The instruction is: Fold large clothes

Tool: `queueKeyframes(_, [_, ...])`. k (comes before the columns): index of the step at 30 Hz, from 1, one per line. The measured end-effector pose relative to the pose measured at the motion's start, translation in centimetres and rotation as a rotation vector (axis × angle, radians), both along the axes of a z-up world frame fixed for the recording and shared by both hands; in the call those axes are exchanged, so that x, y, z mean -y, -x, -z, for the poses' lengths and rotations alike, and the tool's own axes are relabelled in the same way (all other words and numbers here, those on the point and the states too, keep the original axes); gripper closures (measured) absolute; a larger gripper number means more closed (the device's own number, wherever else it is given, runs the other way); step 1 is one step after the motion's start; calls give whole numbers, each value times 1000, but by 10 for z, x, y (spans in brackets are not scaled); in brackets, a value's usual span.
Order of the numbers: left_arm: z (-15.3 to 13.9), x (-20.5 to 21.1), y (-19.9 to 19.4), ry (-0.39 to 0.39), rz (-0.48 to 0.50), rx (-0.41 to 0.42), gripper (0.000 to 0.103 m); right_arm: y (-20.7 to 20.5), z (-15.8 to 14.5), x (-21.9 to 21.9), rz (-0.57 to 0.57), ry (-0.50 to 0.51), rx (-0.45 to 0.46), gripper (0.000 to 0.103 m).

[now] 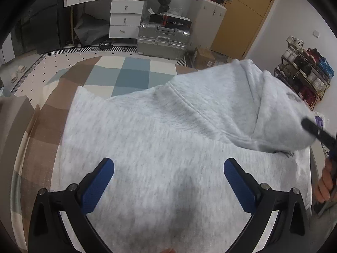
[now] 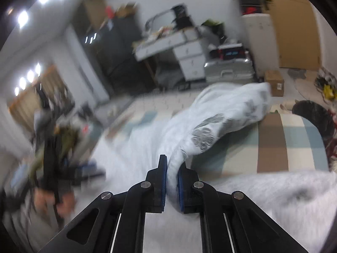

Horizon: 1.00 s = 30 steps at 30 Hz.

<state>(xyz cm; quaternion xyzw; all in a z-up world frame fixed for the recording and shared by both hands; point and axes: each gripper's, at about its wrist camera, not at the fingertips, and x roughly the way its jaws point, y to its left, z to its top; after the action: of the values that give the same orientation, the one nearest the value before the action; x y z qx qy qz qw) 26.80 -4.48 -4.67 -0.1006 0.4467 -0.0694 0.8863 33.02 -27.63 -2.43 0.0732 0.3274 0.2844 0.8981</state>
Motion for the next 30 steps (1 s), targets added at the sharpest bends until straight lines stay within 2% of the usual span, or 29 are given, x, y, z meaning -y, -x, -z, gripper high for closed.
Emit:
queueKeyframes(2, [-1,3,0,28,0,9,1,8,8,-3,1,69,-59,90])
queueKeyframes(3, [0,8,1,42,15,7,1,8,11,2,44,75,-78,88])
queueKeyframes(4, [2,13,-2,42,37,-4,1,3,14,8,80,74,-108,80])
queueKeyframes(5, [6,21,-3,27,62,-20,1,-3,15,16,131,65,-141,62])
queueKeyframes(7, [15,33,-4,-19,99,-34,1,-19,15,37,278,14,-190,36])
queueKeyframes(10, [29,47,-3,-115,128,-49,1,-45,18,69,419,-160,-258,36])
queueKeyframes(13, [33,55,0,-187,152,-40,1,-77,29,88,516,-239,-321,33])
queueKeyframes(15, [33,55,1,-198,162,-28,1,-101,40,95,580,-269,-360,33])
queueKeyframes(18, [33,54,2,-195,161,-29,1,-131,61,103,595,-361,-451,33])
queueKeyframes(19, [33,54,2,-196,161,-30,1,-139,66,102,596,-374,-475,37])
queueKeyframes(20, [34,54,2,-199,161,-29,1,-142,68,101,588,-385,-475,56])
queueKeyframes(21, [33,54,2,-201,162,-29,1,-147,69,99,580,-377,-468,66])
queueKeyframes(22, [33,54,2,-202,164,-29,1,-148,67,98,584,-373,-452,83])
queueKeyframes(23, [34,56,1,-202,164,-29,1,-147,62,99,582,-380,-418,96])
queueKeyframes(24, [33,56,0,-201,164,-29,1,-142,51,99,567,-407,-352,97])
queueKeyframes(26, [33,56,0,-200,162,-30,1,-123,15,90,468,-479,-151,98])
queueKeyframes(28, [33,56,0,-204,159,-30,1,-99,-25,68,372,-430,0,98])
queueKeyframes(30, [32,55,0,-200,149,-34,1,-72,-55,41,232,-395,89,98])
